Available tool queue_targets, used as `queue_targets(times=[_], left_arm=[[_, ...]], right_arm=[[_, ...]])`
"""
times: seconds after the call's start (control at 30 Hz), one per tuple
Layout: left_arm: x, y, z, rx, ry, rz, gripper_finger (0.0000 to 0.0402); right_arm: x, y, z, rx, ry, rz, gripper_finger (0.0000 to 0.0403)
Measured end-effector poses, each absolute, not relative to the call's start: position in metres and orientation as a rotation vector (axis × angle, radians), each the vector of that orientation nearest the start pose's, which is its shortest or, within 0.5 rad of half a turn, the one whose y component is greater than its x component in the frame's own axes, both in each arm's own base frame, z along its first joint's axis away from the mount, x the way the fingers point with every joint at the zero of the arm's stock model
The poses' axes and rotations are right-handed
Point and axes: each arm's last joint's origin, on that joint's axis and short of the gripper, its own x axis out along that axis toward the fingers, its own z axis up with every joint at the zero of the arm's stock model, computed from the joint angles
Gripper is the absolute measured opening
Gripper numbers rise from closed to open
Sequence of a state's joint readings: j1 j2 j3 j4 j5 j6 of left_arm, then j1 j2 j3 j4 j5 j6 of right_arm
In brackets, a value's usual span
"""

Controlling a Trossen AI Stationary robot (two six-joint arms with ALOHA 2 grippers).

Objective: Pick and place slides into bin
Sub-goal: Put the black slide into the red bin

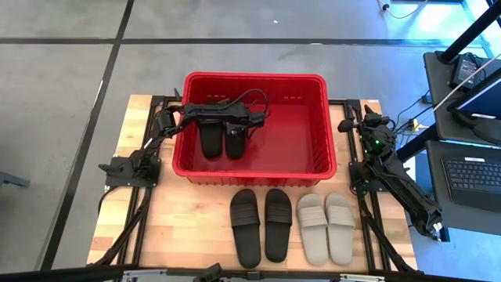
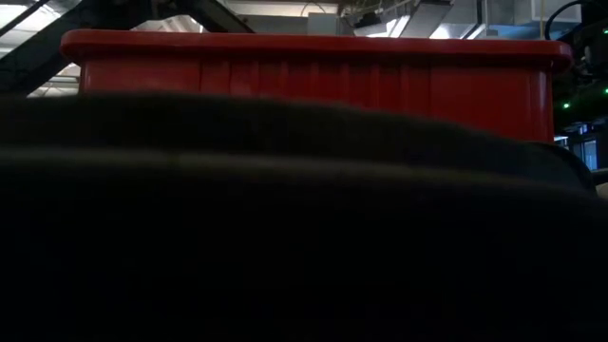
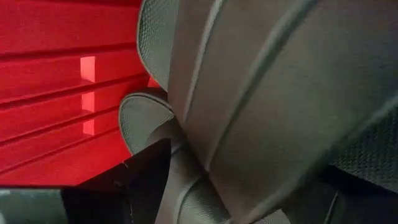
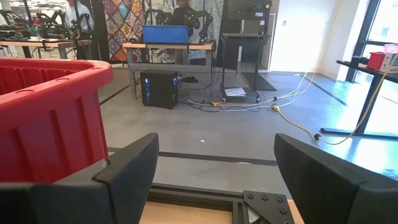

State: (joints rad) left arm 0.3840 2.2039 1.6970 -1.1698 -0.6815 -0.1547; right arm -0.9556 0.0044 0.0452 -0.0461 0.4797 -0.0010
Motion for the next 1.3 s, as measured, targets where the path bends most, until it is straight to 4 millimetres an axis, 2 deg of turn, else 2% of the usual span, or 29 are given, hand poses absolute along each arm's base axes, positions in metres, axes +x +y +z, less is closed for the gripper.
queue_targets(times=[0.3, 0.73, 0.83, 0.97, 1.07, 1.3], left_arm=[[0.374, 0.169, 0.175, 0.098, 1.634, 0.881, 0.0260], [0.385, 0.165, 0.209, 0.007, 1.624, 0.668, 0.0260], [0.388, 0.164, 0.216, -0.070, 1.603, 0.584, 0.0260], [0.391, 0.158, 0.221, -0.209, 1.587, 0.368, 0.0260], [0.392, 0.155, 0.221, -0.232, 1.582, 0.268, 0.0260], [0.390, 0.164, 0.221, -0.132, 1.588, 0.359, 0.0260]], right_arm=[[0.042, -0.083, 0.174, 0.001, 0.006, -1.435, 0.0320], [0.042, -0.083, 0.174, 0.001, 0.007, -1.435, 0.0320], [0.042, -0.083, 0.174, 0.001, 0.007, -1.435, 0.0320], [0.042, -0.083, 0.174, 0.001, 0.007, -1.435, 0.0320], [0.042, -0.083, 0.174, 0.000, 0.007, -1.435, 0.0320], [0.042, -0.083, 0.174, -0.001, 0.008, -1.435, 0.0320]])
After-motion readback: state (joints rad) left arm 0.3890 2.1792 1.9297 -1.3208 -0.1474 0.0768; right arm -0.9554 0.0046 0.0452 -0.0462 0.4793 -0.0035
